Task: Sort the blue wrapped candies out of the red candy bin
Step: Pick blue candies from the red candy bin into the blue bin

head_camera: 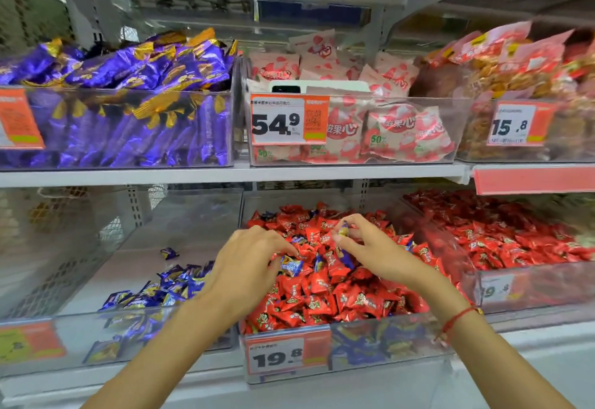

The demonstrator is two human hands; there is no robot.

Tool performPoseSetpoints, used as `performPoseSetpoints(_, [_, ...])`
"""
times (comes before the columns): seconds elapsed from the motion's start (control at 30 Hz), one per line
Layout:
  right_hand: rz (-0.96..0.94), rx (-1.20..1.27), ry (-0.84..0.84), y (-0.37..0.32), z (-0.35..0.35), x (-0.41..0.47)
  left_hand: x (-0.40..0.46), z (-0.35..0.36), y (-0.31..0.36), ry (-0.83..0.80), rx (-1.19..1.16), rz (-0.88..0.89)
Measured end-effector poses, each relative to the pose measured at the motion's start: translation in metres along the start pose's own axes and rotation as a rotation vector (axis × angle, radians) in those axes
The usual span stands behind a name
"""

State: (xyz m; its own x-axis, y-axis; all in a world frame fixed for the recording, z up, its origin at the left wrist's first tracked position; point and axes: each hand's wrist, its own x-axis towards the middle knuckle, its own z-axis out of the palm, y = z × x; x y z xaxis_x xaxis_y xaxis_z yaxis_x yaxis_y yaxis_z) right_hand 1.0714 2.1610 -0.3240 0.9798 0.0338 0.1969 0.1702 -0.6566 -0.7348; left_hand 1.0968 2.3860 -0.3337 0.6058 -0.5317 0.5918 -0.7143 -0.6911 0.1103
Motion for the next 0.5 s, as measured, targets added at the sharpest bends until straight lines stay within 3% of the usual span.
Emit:
performPoseSetpoints(0.17, [-0.097, -0.033, 0.190, 0.002, -0.012, -0.002, 0.035, 0.020, 0.005, -0.339, 0.324, 0.021])
performPoseSetpoints(0.27, [-0.102, -0.135, 0.169, 0.000, -0.010, -0.004, 0.041, 0.024, 0.005, -0.462, 0.465, 0.022])
performPoseSetpoints(0.4, [-0.108, -0.256, 0.151, -0.005, -0.003, -0.005, 0.033, 0.012, 0.005, -0.343, 0.417, 0.009])
performPoseSetpoints(0.5, [-0.116, -0.330, 0.094, -0.009, 0.006, -0.002, 0.010, -0.004, 0.005, -0.033, 0.173, -0.079])
